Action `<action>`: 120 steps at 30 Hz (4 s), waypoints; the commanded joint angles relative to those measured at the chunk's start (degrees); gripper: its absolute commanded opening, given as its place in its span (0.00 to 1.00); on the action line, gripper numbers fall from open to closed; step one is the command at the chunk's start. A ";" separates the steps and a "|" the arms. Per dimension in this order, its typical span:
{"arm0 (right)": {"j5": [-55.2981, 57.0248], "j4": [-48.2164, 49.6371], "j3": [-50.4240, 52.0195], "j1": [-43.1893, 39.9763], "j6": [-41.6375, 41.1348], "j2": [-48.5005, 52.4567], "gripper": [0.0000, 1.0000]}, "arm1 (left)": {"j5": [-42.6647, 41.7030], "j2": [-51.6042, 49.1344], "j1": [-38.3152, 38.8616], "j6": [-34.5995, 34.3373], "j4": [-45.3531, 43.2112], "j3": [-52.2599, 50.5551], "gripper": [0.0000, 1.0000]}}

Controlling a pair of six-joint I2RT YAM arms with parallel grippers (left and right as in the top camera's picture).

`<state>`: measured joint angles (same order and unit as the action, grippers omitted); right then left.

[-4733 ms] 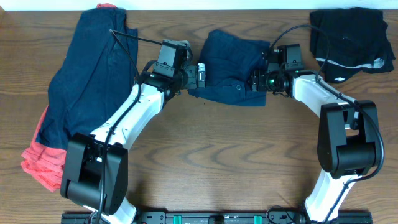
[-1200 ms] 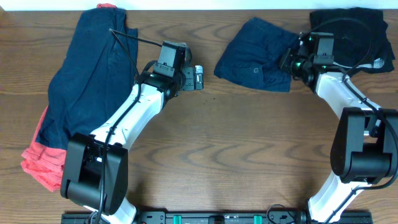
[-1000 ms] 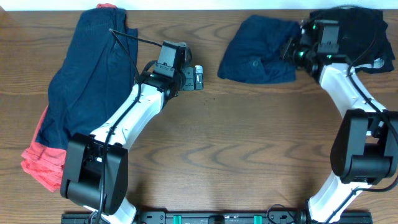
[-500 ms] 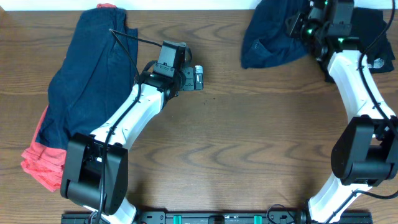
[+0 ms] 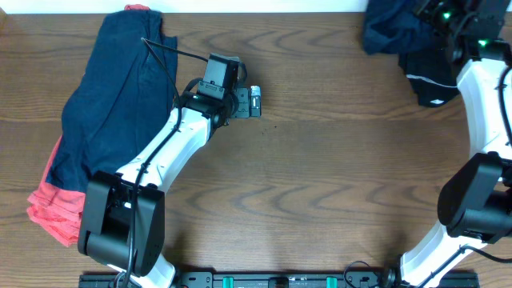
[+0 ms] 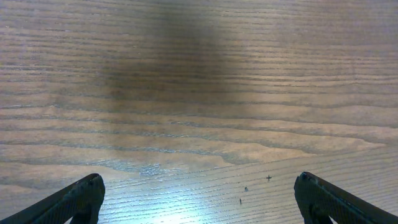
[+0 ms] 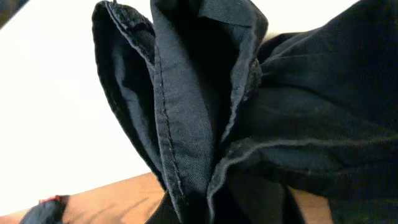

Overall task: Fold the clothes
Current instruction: 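Drag the folded shorts rightward to the top right corner with right gripper, then place the shorts onto the black garment at top right, right gripper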

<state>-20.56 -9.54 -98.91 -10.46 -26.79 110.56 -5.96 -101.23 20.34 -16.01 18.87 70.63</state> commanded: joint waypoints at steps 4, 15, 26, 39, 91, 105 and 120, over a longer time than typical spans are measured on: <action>2.97 4.66 -2.01 -4.68 -9.60 -2.23 0.01 | 0.70 1.29 -0.28 0.98 0.15 1.16 0.99; 20.79 12.09 -2.01 -8.55 -28.50 1.42 0.01 | 0.70 1.29 -0.28 0.98 0.17 1.16 0.99; 14.05 38.93 -2.01 -10.97 -39.23 12.57 0.01 | 0.70 1.29 -0.28 0.98 0.15 1.16 0.99; 8.76 60.43 -2.03 -12.00 -46.56 26.25 0.01 | 0.72 1.29 -0.28 0.98 0.13 1.16 0.99; -21.90 -6.75 -2.03 -21.94 11.19 5.31 0.76 | 0.72 1.27 -0.28 0.98 -1.84 1.16 0.99; 10.05 1.75 -2.01 -5.97 37.62 8.57 0.76 | 0.70 1.27 -0.28 0.98 -1.79 1.16 0.99; 8.09 9.68 -2.01 -9.27 26.53 14.49 0.62 | 0.70 1.27 -0.28 0.98 -1.81 1.16 0.99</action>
<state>-11.75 -0.25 -101.08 -18.68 3.77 123.04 -5.78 -101.23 20.34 -16.01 16.91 70.63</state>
